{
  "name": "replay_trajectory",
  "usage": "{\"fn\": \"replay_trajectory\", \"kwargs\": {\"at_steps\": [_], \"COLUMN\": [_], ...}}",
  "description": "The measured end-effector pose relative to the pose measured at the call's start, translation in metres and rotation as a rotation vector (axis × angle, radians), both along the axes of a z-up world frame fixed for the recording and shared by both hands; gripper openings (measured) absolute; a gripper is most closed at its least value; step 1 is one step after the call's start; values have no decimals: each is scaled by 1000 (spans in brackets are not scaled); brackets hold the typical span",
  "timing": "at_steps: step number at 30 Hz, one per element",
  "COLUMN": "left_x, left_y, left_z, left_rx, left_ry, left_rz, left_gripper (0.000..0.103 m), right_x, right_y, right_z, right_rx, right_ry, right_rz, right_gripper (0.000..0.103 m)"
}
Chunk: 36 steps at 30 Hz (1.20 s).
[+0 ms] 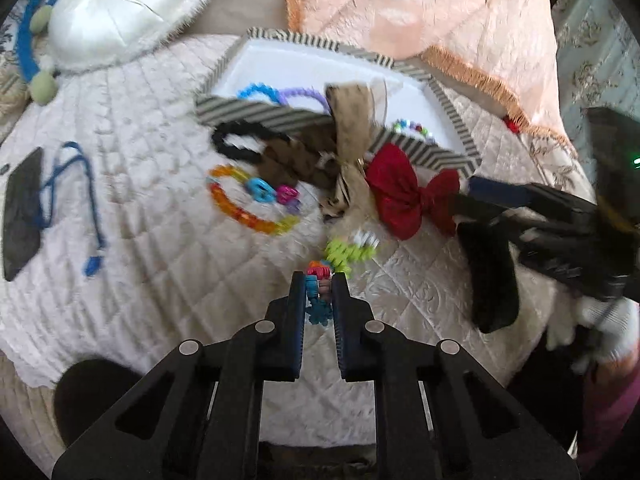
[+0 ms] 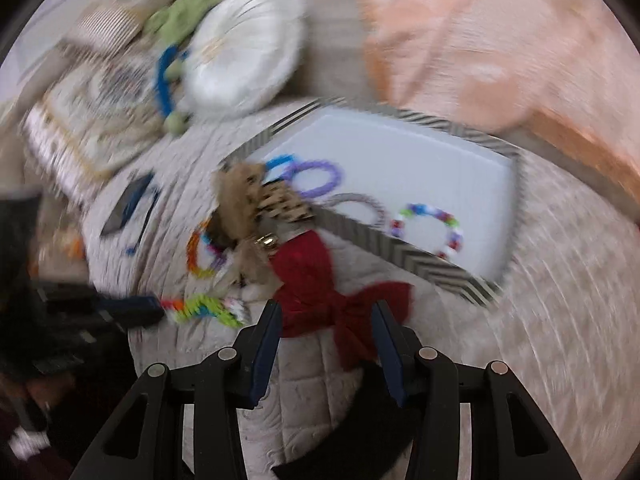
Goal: Organize jewelry
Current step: 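Grasp the small teal-pink beaded bracelet with the left tool while the right tool grasps the red bow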
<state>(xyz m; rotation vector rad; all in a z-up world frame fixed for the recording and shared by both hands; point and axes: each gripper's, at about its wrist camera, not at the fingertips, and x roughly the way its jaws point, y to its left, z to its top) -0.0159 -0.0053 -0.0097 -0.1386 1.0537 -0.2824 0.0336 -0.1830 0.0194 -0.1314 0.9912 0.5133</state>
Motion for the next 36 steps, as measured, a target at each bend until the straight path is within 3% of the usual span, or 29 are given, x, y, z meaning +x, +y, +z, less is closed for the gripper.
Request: {"fn": "replay_trajectory", "kwargs": {"at_steps": [6,8,10,12,14,17,26,36], "left_x": [-1,0,0,-1,0,3,-2,3], "left_y": [20,21,23,25,26,26,34,38], "left_z": [16,19,23,27,30,34,34,87], "left_rx": [-3,-3,-7,-9,-17,-14,-38,-19], "left_ry": [-21,-28,-34,-44,-47,-62,-45,-164], "left_rz": [38,44,48,55,57,61,91,93], "left_gripper": [12,12,12,12,12,12,12,12], "right_x": [8,12,17,20,20,18,-14,-12], "right_y": [24,25,21,10,1,-10,-21,-31], "right_z": [-25,-39,-46,-43,-36,-26,20,43], "right_rx": [-166,-251,-270,-181,-114,-22,86,122], "right_ry": [-41,-35,-12,6,12,24,-57,-99], "right_rz": [258,297,284,239,198,145,59,-19], "right_gripper": [44,44,43,17,8,6,6,6]}}
